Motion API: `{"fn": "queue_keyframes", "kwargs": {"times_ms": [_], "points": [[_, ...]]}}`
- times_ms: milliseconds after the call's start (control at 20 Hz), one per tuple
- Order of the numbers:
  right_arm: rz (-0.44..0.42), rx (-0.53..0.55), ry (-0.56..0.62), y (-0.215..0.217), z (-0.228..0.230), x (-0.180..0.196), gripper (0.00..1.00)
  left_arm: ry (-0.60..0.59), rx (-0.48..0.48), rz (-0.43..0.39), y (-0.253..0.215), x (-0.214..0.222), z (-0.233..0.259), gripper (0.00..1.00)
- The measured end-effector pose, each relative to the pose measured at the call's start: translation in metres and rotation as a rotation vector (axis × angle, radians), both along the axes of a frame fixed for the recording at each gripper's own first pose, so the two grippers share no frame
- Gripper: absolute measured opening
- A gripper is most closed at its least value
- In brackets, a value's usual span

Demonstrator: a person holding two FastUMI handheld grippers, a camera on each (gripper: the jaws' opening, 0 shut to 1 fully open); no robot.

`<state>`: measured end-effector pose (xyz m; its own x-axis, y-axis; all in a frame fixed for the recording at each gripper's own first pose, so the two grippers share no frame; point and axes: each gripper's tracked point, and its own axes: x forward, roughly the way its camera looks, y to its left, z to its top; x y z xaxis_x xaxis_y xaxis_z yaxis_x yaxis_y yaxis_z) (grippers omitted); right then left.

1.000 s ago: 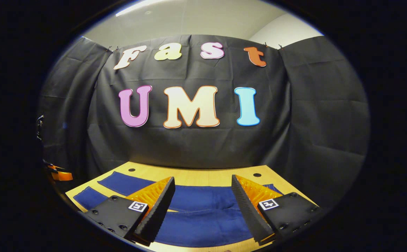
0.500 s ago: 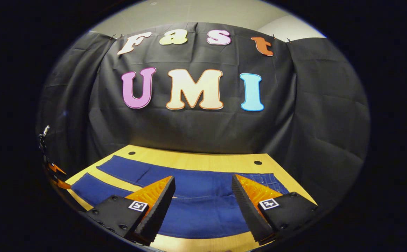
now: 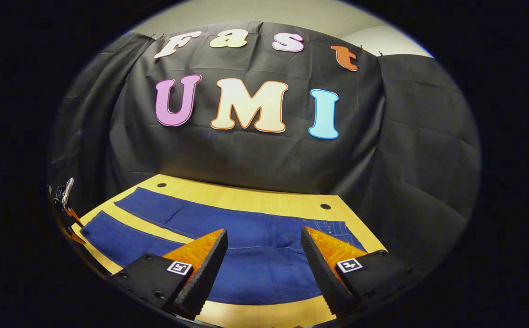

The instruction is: Grasp the waist and the cuffs of the jeans and fold them to make the two legs overlap; first hold the waist and fold one-third of the jeans toward the cuffs, then hold the cuffs and fold the remaining one-third in the same direction to finish folding.

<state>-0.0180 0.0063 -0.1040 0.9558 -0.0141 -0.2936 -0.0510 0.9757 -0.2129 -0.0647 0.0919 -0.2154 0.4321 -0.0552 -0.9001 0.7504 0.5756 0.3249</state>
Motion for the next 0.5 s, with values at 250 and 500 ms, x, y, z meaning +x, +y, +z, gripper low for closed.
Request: {"fn": "queue_keyframes", "kwargs": {"times_ms": [250, 500], "points": [[-0.015, -0.009, 0.027, -0.006, -0.01, 0.003, 0.99, 0.053, 0.036, -0.013, 0.003, 0.006, -0.002, 0.96], [-0.029, -0.018, 0.03, -0.011, -0.008, 0.008, 0.99, 0.126, 0.089, -0.027, 0.013, 0.002, -0.008, 0.93]]}}
